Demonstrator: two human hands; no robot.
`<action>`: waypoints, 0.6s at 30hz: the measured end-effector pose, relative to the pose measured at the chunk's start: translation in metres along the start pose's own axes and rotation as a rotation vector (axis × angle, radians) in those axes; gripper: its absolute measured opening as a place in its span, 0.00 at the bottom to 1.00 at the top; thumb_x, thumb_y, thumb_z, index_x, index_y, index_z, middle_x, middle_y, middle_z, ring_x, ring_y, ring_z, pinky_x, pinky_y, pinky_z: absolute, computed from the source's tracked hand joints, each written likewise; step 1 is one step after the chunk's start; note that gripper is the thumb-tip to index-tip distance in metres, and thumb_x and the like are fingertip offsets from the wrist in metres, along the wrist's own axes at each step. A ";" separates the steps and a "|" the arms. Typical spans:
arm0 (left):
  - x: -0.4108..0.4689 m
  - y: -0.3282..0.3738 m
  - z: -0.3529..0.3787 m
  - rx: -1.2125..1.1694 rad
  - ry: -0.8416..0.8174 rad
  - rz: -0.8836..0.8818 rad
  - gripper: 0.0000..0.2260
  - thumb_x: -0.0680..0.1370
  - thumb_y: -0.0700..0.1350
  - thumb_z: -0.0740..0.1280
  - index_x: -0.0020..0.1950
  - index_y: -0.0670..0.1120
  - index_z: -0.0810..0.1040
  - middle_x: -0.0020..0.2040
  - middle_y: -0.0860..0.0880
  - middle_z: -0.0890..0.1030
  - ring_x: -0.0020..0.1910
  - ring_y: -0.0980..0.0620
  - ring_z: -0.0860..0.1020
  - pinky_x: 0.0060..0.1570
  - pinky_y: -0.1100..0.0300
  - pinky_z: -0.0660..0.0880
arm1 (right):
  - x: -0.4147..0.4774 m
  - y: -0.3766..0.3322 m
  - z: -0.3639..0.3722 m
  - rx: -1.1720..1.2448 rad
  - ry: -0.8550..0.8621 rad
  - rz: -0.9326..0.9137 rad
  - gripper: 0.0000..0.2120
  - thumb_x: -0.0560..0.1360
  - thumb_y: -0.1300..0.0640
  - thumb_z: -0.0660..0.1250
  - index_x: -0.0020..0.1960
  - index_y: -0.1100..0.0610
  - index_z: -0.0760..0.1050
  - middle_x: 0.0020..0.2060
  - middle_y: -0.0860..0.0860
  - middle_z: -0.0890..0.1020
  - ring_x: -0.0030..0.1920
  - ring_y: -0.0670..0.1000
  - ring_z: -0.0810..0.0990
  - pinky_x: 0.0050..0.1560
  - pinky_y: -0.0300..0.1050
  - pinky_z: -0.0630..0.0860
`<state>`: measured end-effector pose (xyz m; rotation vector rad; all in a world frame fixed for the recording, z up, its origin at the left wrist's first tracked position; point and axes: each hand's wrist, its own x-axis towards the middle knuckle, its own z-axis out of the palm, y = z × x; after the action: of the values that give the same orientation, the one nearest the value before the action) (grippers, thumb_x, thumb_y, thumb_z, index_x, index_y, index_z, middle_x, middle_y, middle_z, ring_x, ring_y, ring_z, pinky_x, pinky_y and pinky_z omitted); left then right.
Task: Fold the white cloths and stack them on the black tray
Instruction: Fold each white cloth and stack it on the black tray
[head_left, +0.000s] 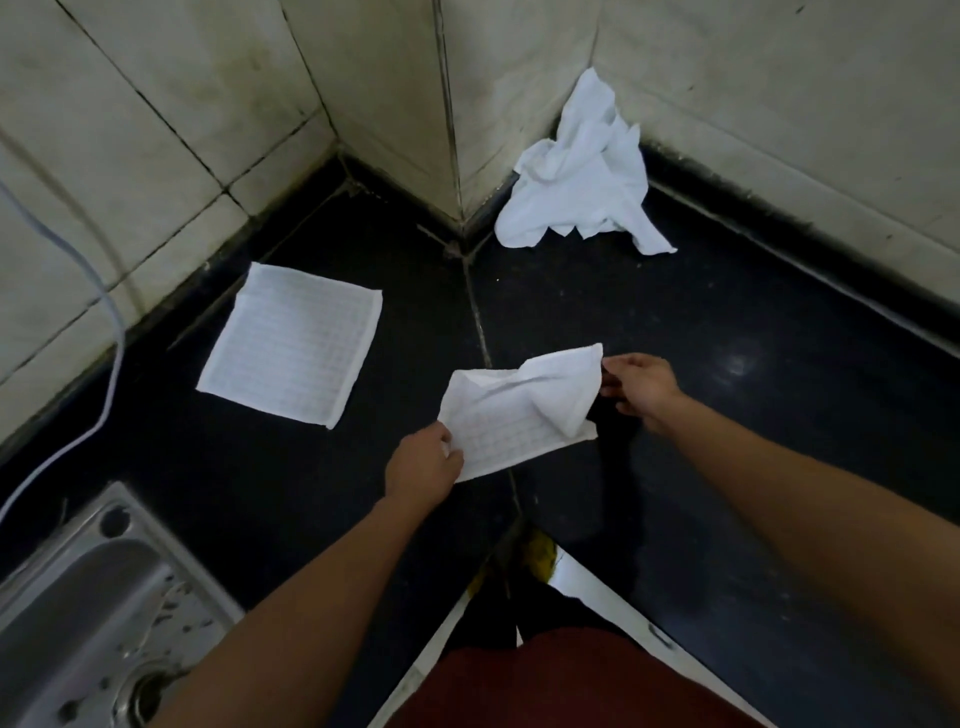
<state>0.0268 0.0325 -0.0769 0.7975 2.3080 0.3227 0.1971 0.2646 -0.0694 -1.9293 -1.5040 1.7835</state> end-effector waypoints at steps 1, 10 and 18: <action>-0.002 0.001 0.002 0.032 0.013 0.004 0.14 0.77 0.48 0.67 0.60 0.45 0.75 0.55 0.45 0.78 0.52 0.46 0.78 0.52 0.52 0.76 | 0.000 0.001 0.000 -0.047 0.005 -0.020 0.07 0.77 0.50 0.67 0.48 0.53 0.77 0.48 0.54 0.84 0.39 0.49 0.80 0.34 0.42 0.73; -0.005 -0.002 0.015 -0.127 0.054 -0.099 0.10 0.72 0.36 0.66 0.49 0.45 0.69 0.44 0.42 0.78 0.39 0.45 0.78 0.36 0.53 0.77 | -0.031 0.026 0.034 -0.662 0.025 -0.244 0.19 0.70 0.50 0.72 0.59 0.50 0.74 0.42 0.46 0.78 0.47 0.50 0.79 0.44 0.45 0.74; -0.026 -0.020 0.011 0.135 -0.256 -0.013 0.10 0.69 0.42 0.69 0.47 0.48 0.71 0.44 0.48 0.77 0.42 0.50 0.77 0.34 0.59 0.70 | -0.021 0.027 0.012 -0.674 0.008 -0.264 0.10 0.72 0.61 0.67 0.53 0.53 0.77 0.40 0.48 0.77 0.45 0.52 0.79 0.43 0.44 0.74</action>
<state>0.0398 0.0005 -0.0800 0.8380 2.1084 0.0547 0.2063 0.2304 -0.0757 -1.8278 -2.4475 1.2459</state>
